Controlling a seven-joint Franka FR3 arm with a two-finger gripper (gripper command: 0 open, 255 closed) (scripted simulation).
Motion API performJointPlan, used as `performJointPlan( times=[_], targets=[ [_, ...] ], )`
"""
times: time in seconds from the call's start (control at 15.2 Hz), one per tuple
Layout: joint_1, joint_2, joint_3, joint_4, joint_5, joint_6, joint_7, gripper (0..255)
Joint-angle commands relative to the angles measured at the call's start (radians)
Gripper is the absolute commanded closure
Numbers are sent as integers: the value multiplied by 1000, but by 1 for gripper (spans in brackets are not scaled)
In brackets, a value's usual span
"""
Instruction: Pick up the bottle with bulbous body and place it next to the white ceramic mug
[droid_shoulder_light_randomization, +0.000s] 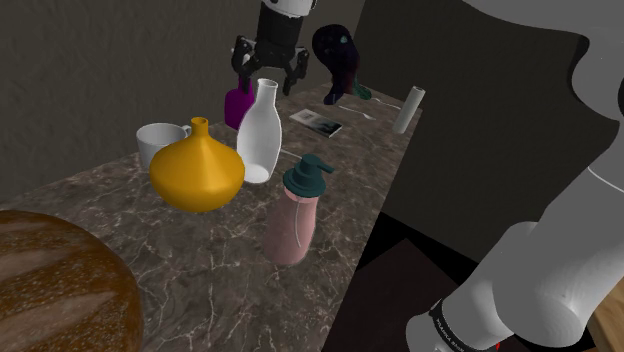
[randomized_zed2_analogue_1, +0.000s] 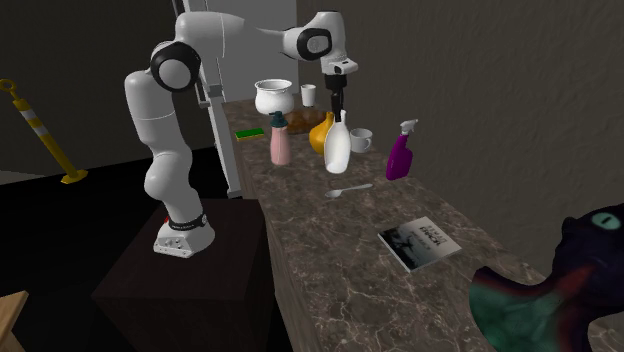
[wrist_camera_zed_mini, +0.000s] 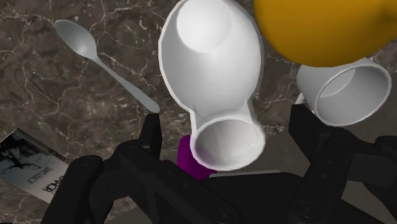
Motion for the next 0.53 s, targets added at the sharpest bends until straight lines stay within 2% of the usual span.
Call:
performJointPlan(
  times=[0.0,0.2,0.46],
  targets=[
    [2,-1,1,32,1,-33,-1,0],
    [7,3,6,130,0,-128,-2,0],
    [7,3,6,130,0,-128,-2,0]
  ],
)
